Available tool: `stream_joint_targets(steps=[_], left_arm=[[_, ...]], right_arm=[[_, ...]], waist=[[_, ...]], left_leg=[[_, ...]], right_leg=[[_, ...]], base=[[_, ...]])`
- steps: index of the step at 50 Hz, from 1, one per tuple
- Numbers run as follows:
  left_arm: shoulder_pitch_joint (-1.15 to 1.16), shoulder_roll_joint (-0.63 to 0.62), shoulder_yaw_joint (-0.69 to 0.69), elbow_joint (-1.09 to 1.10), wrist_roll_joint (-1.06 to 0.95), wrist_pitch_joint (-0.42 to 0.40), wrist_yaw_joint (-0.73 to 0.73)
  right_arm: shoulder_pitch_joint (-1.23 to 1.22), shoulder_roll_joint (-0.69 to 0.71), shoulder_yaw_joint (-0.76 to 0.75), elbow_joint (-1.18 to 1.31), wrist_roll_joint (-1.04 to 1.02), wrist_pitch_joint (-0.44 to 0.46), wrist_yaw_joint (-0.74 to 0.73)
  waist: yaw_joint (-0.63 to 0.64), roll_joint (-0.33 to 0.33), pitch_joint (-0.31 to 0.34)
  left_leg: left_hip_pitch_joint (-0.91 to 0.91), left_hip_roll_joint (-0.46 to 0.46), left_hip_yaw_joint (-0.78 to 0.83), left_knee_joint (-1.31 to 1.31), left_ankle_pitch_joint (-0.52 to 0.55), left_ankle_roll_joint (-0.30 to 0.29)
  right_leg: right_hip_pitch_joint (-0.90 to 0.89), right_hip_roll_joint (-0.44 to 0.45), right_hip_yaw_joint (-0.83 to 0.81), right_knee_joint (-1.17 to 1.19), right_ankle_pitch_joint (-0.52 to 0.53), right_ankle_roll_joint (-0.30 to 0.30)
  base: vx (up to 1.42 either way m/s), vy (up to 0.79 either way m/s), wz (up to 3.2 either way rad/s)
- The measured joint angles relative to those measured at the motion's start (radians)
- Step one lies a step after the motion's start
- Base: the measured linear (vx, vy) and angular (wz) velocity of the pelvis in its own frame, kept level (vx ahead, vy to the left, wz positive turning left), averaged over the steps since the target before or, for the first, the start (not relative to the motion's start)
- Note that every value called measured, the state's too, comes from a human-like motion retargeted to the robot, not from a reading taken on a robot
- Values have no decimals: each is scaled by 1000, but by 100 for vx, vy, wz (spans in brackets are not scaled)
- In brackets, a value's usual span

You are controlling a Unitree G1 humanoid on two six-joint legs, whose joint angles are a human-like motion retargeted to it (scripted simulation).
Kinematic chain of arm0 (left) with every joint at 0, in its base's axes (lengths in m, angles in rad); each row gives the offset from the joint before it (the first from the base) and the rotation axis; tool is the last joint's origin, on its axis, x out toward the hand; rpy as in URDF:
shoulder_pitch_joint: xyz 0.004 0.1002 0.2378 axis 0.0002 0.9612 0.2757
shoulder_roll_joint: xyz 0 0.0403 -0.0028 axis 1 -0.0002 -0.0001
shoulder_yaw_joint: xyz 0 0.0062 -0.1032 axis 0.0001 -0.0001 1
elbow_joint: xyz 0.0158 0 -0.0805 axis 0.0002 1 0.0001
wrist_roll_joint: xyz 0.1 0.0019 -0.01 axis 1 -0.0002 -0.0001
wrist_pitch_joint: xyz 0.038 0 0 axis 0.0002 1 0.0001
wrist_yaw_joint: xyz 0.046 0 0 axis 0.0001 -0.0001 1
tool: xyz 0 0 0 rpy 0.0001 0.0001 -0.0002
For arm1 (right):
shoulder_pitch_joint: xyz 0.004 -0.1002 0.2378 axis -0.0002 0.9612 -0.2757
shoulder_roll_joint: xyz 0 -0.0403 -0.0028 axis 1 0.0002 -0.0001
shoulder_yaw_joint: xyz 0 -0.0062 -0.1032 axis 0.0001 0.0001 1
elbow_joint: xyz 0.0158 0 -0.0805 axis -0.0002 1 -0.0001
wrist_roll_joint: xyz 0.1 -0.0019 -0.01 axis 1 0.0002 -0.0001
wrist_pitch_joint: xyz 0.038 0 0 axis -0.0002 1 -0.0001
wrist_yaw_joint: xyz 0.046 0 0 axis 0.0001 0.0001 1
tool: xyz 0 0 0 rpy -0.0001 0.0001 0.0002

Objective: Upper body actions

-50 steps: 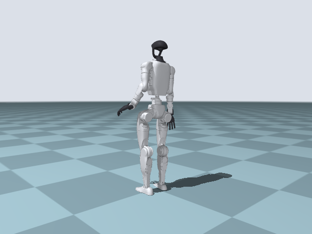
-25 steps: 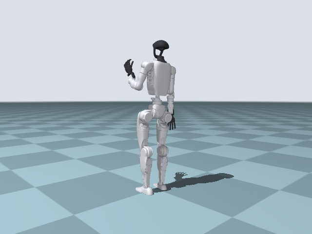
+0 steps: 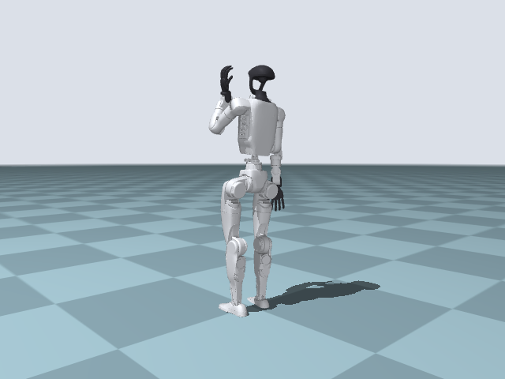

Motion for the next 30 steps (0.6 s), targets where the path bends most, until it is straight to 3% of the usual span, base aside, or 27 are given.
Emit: stream_joint_targets(steps=[30], left_arm=[[-51,-30,-35,12,-20,7,-30]], right_arm=[[-4,8,2,7,6,0,1]], waist=[[-16,-9,-2]], left_leg=[[5,0,1,0,-5,1]], right_leg=[[0,1,5,-2,2,1]], base=[[0,0,0]])
